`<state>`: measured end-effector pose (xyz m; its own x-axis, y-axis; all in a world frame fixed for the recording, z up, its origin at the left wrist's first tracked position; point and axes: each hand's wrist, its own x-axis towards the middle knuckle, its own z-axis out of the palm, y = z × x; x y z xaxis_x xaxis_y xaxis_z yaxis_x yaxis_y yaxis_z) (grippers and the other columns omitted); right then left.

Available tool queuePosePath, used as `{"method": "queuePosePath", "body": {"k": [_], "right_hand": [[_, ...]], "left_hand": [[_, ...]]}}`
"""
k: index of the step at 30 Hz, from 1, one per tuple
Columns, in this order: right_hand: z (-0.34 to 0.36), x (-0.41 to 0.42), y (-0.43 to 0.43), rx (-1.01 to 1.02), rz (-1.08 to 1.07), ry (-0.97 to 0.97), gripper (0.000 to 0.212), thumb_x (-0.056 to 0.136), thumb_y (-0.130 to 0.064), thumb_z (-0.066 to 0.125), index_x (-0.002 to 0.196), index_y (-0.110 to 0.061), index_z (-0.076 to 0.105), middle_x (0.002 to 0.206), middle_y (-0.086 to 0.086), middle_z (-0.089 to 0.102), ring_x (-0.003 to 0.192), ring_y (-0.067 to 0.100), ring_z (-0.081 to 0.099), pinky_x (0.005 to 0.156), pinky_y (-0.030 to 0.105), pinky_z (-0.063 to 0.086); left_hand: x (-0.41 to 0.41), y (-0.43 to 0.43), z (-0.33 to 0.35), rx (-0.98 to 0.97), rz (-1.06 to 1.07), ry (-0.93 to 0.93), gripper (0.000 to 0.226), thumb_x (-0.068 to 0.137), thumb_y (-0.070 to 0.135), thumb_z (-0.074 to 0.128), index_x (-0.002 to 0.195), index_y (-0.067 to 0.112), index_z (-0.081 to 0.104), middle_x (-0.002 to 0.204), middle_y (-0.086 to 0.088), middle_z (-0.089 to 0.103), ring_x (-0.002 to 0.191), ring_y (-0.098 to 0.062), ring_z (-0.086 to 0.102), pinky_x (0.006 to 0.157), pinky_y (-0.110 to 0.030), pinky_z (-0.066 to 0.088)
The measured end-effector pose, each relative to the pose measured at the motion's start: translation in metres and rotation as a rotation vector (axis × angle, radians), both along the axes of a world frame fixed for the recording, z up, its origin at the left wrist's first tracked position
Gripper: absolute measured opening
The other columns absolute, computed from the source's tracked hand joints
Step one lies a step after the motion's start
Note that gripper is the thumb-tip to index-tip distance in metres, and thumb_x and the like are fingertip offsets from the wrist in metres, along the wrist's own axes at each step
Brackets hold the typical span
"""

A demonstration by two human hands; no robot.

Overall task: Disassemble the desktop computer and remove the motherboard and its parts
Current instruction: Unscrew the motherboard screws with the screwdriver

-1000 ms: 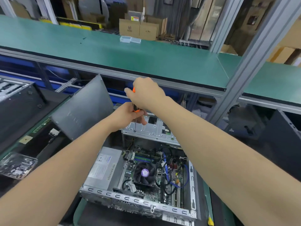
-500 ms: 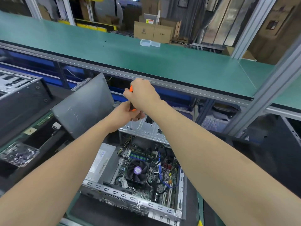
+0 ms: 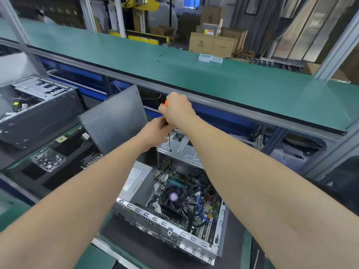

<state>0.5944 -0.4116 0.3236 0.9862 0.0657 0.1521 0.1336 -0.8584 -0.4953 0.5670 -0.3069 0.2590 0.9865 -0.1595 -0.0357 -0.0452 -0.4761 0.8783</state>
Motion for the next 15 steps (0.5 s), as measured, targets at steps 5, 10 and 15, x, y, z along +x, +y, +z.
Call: {"method": "queuePosePath", "body": {"k": [5, 10, 15], "right_hand": [[0.000, -0.003, -0.009, 0.043, -0.047, 0.022, 0.037, 0.094, -0.028, 0.060, 0.066, -0.017, 0.038, 0.077, 0.007, 0.047, 0.061, 0.026, 0.039, 0.051, 0.031, 0.029], [0.003, -0.001, -0.007, 0.001, -0.076, 0.015, 0.039, 0.094, -0.028, 0.060, 0.064, -0.015, 0.039, 0.066, 0.004, 0.041, 0.058, 0.022, 0.036, 0.049, 0.032, 0.023], [0.008, 0.000, -0.001, -0.055, -0.110, 0.039, 0.040, 0.095, -0.031, 0.060, 0.064, -0.015, 0.040, 0.065, 0.004, 0.041, 0.060, 0.023, 0.037, 0.049, 0.031, 0.023]], "left_hand": [[0.007, 0.004, 0.000, 0.086, -0.123, -0.058, 0.008, 0.101, 0.037, 0.056, 0.106, 0.036, 0.062, 0.091, 0.015, 0.071, 0.083, -0.009, 0.064, 0.074, -0.030, 0.054], [0.017, 0.011, 0.000, -0.064, -0.259, -0.105, 0.028, 0.104, 0.037, 0.055, 0.126, 0.021, 0.060, 0.115, -0.011, 0.072, 0.112, -0.042, 0.064, 0.098, -0.062, 0.052], [0.033, 0.024, -0.009, -0.128, -0.346, -0.128, 0.023, 0.109, 0.024, 0.050, 0.126, 0.015, 0.063, 0.107, 0.000, 0.077, 0.101, -0.023, 0.072, 0.095, -0.055, 0.056]]}}
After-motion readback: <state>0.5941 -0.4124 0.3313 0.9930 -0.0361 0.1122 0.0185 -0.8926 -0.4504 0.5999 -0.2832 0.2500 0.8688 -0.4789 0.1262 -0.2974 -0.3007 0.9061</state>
